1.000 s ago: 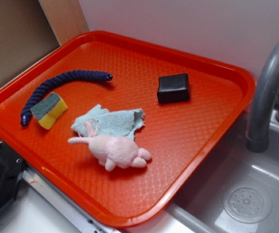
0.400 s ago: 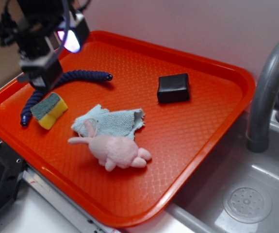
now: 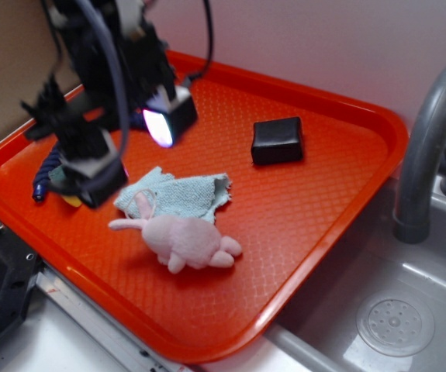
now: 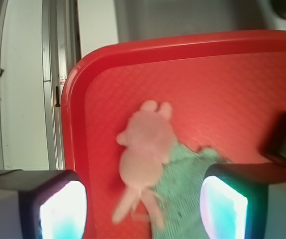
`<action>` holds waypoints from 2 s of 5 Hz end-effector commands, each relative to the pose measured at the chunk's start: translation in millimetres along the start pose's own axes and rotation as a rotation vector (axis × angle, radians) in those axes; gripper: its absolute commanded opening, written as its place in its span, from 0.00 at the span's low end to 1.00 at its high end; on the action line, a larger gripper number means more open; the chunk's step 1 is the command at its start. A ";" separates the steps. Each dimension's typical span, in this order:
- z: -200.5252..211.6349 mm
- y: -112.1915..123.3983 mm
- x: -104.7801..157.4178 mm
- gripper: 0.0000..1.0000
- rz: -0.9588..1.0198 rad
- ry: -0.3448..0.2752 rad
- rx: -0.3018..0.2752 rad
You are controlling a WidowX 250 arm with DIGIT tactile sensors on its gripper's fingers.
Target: Grab the pink bunny.
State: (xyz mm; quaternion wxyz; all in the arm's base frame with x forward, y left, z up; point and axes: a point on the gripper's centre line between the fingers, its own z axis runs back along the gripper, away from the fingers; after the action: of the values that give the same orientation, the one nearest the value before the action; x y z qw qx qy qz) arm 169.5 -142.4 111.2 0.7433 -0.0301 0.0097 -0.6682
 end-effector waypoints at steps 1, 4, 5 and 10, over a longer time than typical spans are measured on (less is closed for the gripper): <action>-42.1 -4.3 14.5 1.00 0.120 0.027 -0.050; -67.8 3.4 -0.7 1.00 0.240 0.115 -0.046; -78.2 -1.9 2.6 1.00 0.190 0.153 -0.049; 19.4 23.0 -28.2 0.00 0.687 0.059 -0.064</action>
State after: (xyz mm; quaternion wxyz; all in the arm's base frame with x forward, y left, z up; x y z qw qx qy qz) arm 194.3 -99.6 117.0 0.9231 -0.0216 0.0929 -0.3725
